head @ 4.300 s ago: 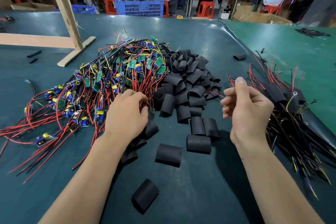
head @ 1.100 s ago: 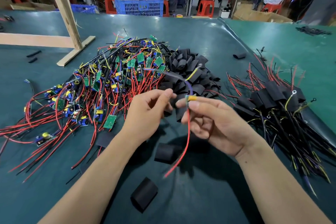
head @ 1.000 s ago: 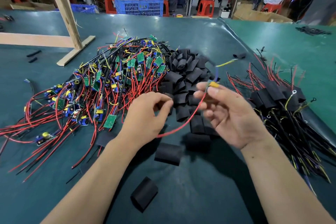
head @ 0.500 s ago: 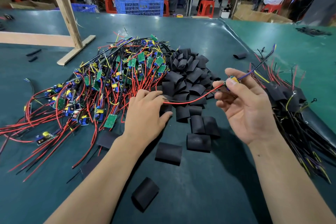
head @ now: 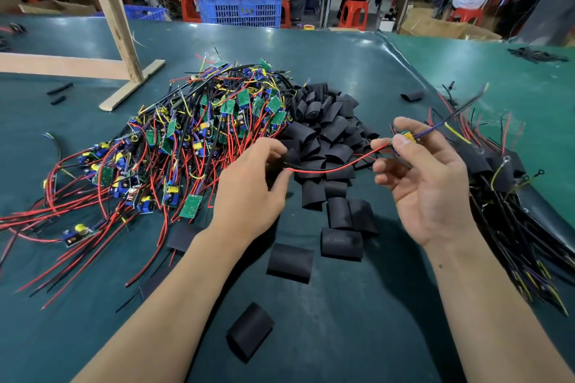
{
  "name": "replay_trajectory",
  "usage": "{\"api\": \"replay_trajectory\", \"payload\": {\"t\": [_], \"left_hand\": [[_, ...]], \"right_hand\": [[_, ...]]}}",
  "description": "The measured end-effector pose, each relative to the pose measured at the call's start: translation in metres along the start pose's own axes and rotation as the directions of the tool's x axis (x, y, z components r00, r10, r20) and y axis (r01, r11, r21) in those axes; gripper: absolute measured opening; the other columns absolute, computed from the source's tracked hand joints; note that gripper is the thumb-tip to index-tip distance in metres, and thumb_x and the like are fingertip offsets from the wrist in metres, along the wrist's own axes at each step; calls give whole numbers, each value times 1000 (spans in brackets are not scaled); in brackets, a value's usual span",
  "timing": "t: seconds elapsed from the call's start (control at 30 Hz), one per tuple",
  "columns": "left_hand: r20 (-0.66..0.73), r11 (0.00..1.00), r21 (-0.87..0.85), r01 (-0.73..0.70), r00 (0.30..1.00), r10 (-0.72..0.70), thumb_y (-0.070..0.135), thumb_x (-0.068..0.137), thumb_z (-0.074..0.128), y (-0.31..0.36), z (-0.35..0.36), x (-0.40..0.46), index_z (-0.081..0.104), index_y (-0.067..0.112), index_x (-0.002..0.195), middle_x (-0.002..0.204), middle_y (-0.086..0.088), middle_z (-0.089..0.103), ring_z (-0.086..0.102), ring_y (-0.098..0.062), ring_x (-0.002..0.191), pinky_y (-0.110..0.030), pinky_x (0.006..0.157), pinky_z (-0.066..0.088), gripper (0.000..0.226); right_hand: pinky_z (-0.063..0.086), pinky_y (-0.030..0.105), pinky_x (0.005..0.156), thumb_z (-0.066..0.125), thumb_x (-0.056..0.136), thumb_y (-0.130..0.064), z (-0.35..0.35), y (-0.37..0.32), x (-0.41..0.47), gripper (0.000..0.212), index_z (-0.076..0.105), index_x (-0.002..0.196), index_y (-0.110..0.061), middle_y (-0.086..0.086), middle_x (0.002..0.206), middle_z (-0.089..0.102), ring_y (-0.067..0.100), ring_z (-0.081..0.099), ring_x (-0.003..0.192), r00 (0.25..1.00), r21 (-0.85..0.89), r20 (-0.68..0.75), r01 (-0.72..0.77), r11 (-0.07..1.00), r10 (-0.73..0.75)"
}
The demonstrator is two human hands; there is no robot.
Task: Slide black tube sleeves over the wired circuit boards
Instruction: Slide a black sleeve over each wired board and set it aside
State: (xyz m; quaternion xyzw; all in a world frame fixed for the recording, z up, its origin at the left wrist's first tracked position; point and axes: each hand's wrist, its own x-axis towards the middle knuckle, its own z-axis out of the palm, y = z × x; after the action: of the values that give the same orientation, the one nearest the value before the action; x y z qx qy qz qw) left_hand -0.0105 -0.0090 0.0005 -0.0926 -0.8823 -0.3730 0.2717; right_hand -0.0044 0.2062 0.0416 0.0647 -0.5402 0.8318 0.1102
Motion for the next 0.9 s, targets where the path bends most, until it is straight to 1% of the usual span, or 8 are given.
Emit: {"api": "replay_trajectory", "payload": {"t": [0.07, 0.1, 0.2, 0.33, 0.5, 0.63, 0.77, 0.9], "left_hand": [[110, 984, -169, 62, 993, -44, 16, 90, 68, -1, -7, -2, 56, 27, 121, 104, 11, 64, 64, -9, 92, -25, 84, 48, 35], [199, 990, -133, 39, 980, -12, 16, 91, 65, -2, -9, -3, 58, 27, 124, 107, 9, 65, 64, -12, 98, -29, 88, 49, 35], [357, 978, 191, -82, 934, 9, 28, 95, 59, -7, -8, -7, 65, 27, 124, 111, 5, 63, 55, -19, 111, -37, 96, 45, 29], [416, 965, 246, -93, 909, -19, 49, 89, 62, -11, -9, -7, 66, 26, 124, 117, 9, 59, 49, -15, 115, -31, 99, 40, 42], [440, 969, 233, -88, 898, -24, 40, 89, 67, -15, -12, -1, 67, 25, 123, 114, 4, 64, 50, -19, 113, -32, 100, 39, 37], [502, 990, 141, -28, 864, -47, 67, 78, 57, -14, -17, -2, 69, 29, 122, 109, 12, 60, 46, -11, 111, -27, 101, 37, 60], [520, 985, 144, -99, 854, 9, 56, 82, 67, -17, -21, -3, 70, 29, 120, 109, 14, 58, 47, -9, 111, -32, 103, 38, 46], [496, 985, 121, -124, 867, 49, 56, 76, 73, -14, -20, -3, 63, 31, 128, 110, 17, 56, 47, -6, 113, -26, 102, 38, 58]], "right_hand": [[51, 25, 51, 51, 97, -2, 1, 0, 0, 20, 58, 112, -13, 9, 80, 71, 22, 62, 55, 998, -13, -44, 54, 998, -54], [51, 25, 51, 50, 98, -1, 2, 0, 0, 20, 57, 112, -13, 9, 79, 70, 22, 63, 55, 996, -9, -61, 70, 997, -71], [52, 27, 53, 49, 98, -1, 2, -1, 1, 20, 55, 114, -11, 11, 80, 70, 23, 65, 58, 992, -15, -85, 94, 995, -95], [51, 27, 52, 50, 98, -1, 0, -1, 0, 20, 55, 114, -10, 11, 81, 69, 22, 63, 58, 992, -21, -86, 95, 995, -97], [52, 27, 51, 49, 99, -1, 0, 0, 1, 20, 55, 114, -12, 9, 79, 69, 22, 64, 58, 992, -38, -81, 93, 995, -96], [52, 27, 51, 48, 99, -1, -1, 1, 2, 21, 53, 115, -13, 7, 78, 69, 23, 65, 57, 991, -64, -84, 102, 993, -107], [53, 28, 51, 49, 99, -1, -2, 1, 2, 21, 54, 115, -13, 7, 79, 69, 22, 65, 59, 991, -90, -72, 105, 990, -112], [52, 28, 51, 50, 99, -1, -1, 3, 2, 22, 54, 117, -12, 8, 81, 70, 23, 65, 59, 991, -106, -70, 108, 988, -116]]}}
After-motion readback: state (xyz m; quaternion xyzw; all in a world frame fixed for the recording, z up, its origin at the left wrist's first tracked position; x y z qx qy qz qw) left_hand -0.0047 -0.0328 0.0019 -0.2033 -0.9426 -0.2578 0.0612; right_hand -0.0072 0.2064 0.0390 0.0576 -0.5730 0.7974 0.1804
